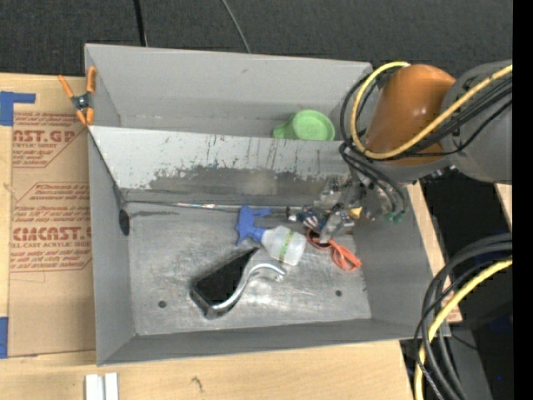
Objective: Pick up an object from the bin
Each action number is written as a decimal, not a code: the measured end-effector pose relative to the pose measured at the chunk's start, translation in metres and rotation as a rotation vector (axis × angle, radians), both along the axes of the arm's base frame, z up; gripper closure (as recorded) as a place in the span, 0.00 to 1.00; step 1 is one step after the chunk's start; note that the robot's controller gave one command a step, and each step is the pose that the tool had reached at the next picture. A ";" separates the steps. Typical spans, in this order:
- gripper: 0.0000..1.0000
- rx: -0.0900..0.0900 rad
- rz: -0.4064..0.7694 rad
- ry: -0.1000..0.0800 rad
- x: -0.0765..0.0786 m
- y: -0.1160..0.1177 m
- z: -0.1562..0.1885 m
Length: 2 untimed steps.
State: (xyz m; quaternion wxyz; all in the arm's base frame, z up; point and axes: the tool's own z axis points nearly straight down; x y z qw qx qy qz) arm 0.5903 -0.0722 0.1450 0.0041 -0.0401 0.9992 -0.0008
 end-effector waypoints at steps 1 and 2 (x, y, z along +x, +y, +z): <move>1.00 0.001 0.021 0.010 -0.005 0.001 -0.002; 1.00 0.003 -0.007 0.013 -0.008 0.010 0.048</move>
Offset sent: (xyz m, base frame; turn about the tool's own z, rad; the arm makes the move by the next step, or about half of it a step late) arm -0.0109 0.0222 0.1212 0.0588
